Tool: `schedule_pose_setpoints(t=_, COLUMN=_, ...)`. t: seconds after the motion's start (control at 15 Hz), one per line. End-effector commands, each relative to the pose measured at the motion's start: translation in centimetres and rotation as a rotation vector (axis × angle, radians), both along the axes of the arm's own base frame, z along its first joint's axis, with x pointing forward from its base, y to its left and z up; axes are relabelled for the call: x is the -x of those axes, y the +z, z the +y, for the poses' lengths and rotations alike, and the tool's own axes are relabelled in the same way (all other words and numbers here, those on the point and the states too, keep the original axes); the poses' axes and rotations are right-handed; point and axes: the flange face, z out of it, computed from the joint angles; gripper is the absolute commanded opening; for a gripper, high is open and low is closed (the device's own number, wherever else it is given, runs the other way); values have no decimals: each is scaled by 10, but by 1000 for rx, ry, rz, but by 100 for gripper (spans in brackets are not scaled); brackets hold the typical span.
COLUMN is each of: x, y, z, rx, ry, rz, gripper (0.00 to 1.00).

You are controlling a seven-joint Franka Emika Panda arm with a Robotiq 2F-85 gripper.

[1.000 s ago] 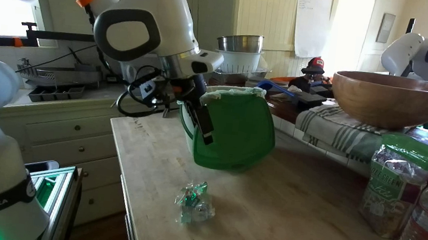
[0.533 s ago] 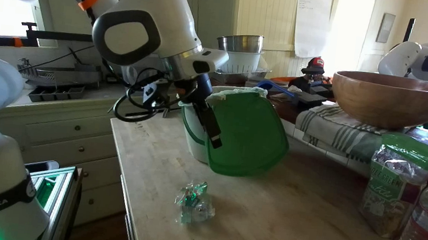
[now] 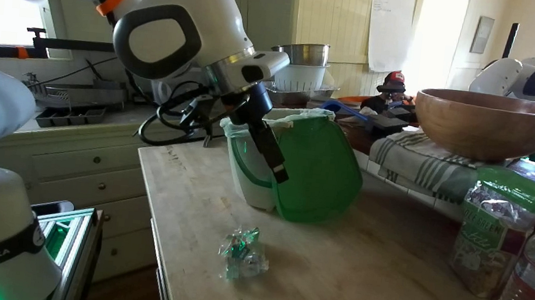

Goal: Close the lid of the bin

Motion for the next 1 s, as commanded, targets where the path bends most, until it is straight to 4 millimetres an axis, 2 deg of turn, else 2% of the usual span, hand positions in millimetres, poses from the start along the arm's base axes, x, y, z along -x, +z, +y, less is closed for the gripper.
schedule_pose_setpoints(t=0.0, x=2, y=-9, z=-4, rx=66, ry=-31, rz=48, gripper=100)
schedule_pose_setpoints(t=0.4, x=1, y=-39, z=-16, rx=69, ry=-77, rz=79, gripper=100)
schedule_pose_setpoints(t=0.93, x=-6, y=-63, z=-27, rx=-95, ry=-343, rz=-14, gripper=100)
